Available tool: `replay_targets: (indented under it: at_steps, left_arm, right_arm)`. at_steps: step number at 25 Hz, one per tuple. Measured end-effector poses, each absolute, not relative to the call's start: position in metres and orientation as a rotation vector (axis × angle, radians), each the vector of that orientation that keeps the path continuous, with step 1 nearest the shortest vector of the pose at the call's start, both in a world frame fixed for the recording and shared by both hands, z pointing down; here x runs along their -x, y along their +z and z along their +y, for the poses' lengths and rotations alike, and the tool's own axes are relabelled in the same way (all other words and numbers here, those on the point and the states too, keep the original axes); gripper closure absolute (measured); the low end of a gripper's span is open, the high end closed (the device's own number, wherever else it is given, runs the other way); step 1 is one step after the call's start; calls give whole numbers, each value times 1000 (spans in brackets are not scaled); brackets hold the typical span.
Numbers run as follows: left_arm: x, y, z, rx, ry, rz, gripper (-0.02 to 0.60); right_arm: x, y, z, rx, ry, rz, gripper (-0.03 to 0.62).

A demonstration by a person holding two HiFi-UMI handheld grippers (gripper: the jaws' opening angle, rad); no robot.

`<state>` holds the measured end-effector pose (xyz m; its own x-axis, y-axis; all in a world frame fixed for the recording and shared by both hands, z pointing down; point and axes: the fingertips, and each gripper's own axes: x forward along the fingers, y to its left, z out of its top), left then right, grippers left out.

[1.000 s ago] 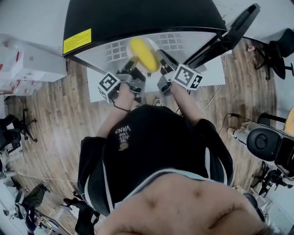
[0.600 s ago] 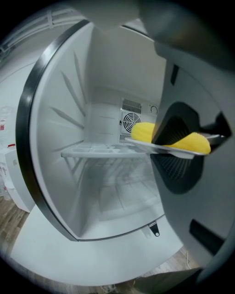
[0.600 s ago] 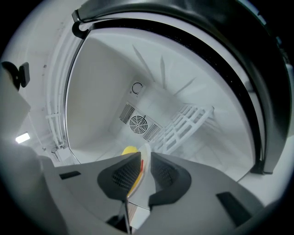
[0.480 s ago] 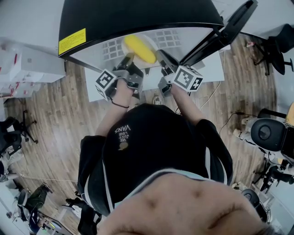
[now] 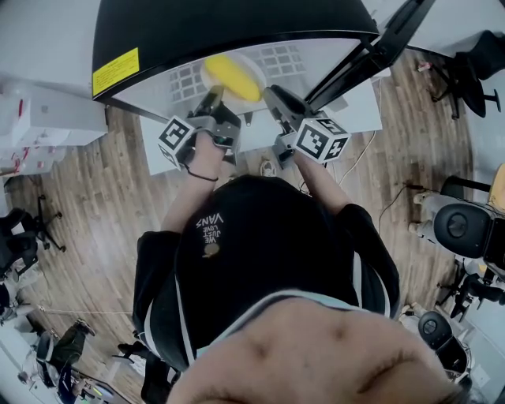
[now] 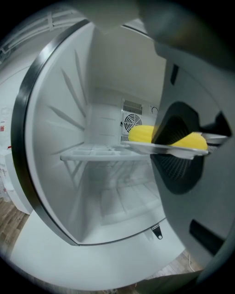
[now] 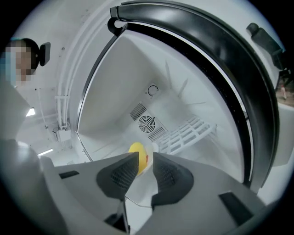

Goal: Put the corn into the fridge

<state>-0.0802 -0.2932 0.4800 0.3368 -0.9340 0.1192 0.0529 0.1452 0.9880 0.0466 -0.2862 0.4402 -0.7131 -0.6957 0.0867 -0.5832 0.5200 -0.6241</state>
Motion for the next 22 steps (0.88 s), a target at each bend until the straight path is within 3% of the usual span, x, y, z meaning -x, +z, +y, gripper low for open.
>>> replay_targets:
  at_steps: [11,22]
  left_arm:
    - [79,483,-296,-1204,-897,-946,540]
    - [77,485,-298,-1215,-903,-910,534]
  right_arm:
    - [-32,447,-262,1138,-807,2748,419]
    - [-22,459,-253,1311,-552,2916,418]
